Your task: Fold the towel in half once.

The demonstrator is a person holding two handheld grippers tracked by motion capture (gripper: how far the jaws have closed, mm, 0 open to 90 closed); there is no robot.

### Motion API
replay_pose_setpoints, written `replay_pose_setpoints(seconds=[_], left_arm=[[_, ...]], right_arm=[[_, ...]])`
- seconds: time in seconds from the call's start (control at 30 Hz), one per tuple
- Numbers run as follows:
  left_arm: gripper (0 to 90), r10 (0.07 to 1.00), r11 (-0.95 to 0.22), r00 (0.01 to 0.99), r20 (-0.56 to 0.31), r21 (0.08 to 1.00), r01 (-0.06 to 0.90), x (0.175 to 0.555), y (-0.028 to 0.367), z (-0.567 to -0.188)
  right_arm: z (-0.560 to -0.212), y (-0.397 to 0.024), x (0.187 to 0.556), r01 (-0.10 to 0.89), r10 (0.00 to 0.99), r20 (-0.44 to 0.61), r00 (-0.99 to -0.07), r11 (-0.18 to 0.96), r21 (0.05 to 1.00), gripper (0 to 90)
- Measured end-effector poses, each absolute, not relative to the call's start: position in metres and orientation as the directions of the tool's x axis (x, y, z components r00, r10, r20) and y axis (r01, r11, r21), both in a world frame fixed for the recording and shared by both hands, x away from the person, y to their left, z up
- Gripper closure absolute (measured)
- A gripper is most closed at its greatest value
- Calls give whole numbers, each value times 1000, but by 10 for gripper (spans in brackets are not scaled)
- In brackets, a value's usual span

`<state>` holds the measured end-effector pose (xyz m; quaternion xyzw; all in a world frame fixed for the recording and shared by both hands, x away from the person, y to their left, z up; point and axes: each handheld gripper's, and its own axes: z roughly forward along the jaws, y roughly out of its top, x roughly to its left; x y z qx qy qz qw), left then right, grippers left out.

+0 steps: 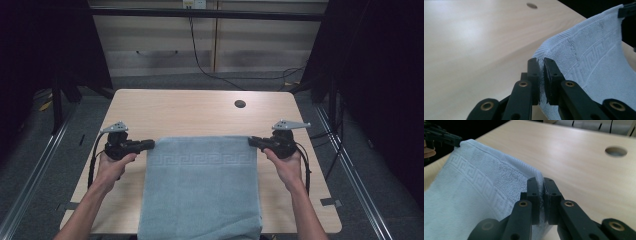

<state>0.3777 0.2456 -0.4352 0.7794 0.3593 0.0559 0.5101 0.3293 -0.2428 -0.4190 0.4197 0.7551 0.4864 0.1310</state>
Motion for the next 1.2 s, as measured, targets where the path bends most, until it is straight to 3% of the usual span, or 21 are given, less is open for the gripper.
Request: replay_pose_setpoints(seconds=[0.27, 0.57, 0.77, 1.0, 1.2], left_arm=[[841, 641, -175, 734, -224, 889, 424, 397, 242, -371], [841, 652, -181, 738, -173, 910, 373, 415, 236, -330], [841, 671, -140, 720, -175, 924, 356, 428, 239, -303], [842, 705, -83, 690, -166, 946, 313, 447, 232, -251], [841, 690, -101, 708, -148, 949, 298, 439, 237, -252]], right_arm=[[-358, -244, 345, 414, 768, 153, -622, 157, 897, 850], [-317, -245, 366, 374, 785, 123, -607, 146, 916, 851], [-289, -244, 383, 357, 804, 98, -586, 147, 922, 853], [-232, -239, 406, 310, 836, 45, -547, 152, 939, 856], [-223, -233, 402, 279, 823, 38, -566, 148, 949, 857]])
